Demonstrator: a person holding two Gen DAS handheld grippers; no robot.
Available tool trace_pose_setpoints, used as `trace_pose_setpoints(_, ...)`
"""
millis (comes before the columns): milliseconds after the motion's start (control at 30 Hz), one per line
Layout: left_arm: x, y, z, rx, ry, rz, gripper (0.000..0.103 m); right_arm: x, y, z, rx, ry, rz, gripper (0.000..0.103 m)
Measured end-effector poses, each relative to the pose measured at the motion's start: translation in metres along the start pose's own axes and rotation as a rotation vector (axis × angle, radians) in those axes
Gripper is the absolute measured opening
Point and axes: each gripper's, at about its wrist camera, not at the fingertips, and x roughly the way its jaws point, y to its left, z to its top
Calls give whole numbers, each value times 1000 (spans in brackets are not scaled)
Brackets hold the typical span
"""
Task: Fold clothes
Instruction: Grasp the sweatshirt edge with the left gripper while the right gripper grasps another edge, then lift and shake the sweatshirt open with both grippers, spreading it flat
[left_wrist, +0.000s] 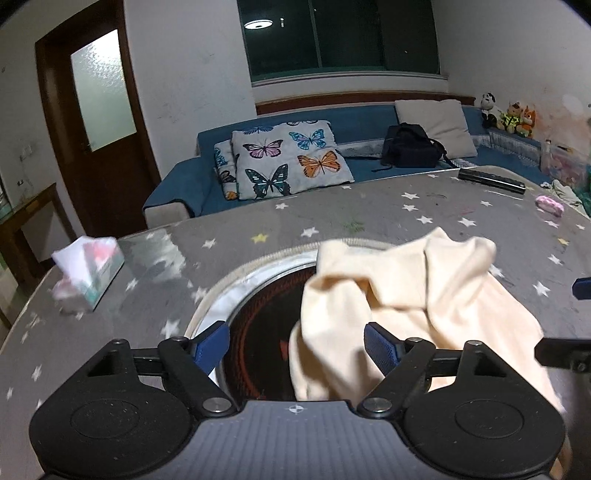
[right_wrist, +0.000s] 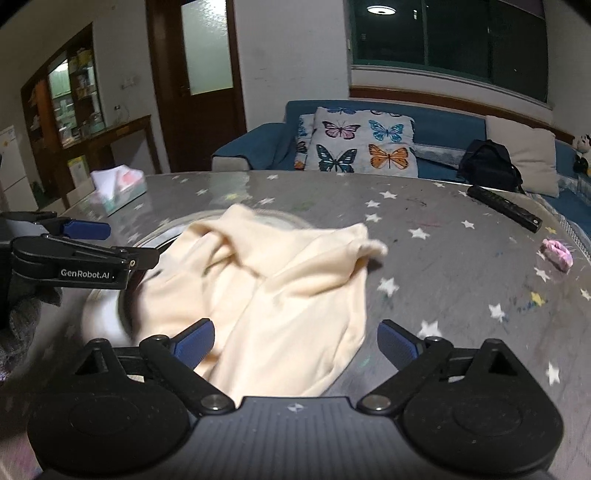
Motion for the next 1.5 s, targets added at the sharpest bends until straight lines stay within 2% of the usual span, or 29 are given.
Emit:
trace_pose_setpoints(167, 39, 1, 18, 12, 37, -34, 80, 28, -27, 24, 61, -6, 11, 87)
trace_pose_setpoints(233, 53, 2, 21, 14, 58, -55, 80, 42, -38, 31, 90, 2, 24, 81)
trace_pose_setpoints(333, 67, 4, 22, 12, 84, -101, 74, 65, -51, 40, 134, 26, 52, 73)
trace_pose_setpoints(400, 74, 6, 22, -3, 101, -150, 61, 83, -59, 46, 168, 41, 75, 66)
trace_pose_setpoints(467, 79, 8, 22, -24, 116, -194, 30, 96, -65, 48, 199, 55, 95, 52)
trace_pose_setpoints(533, 79, 10, 21, -54, 113, -219, 11, 103, -69, 47, 225, 62, 110, 22)
trace_pose_setpoints(600, 73, 11, 20, -69, 91, -214, 8, 103, -69, 46, 239, 57, 110, 8)
trace_pose_setpoints(733, 49, 25, 15, -125, 41, -182, 7, 73, -72, 44, 236, -3, 105, 7)
trace_pose_setpoints(933, -7, 62, -3, -212, -26, -96, 7, 6, -92, 37, 242, -104, 57, 7)
trace_pose_setpoints(1133, -67, 107, -45, -318, -18, -14, 6, -57, -125, 7, 298, -160, -35, 7)
trace_pose_setpoints(1267, -86, 128, -78, -363, 47, 11, 7, -74, -154, -24, 364, -94, -99, 12)
trace_pose_setpoints(1300, -88, 130, -85, -361, 65, 19, 7, -75, -159, -30, 368, -65, -123, 17)
trace_pose_setpoints(1400, -96, 132, -102, -336, 109, 52, 10, -78, -169, -50, 395, 2, -211, 18)
trace_pose_setpoints(1500, -104, 130, -113, -305, 127, 78, 14, -85, -167, -58, 403, 13, -232, 22)
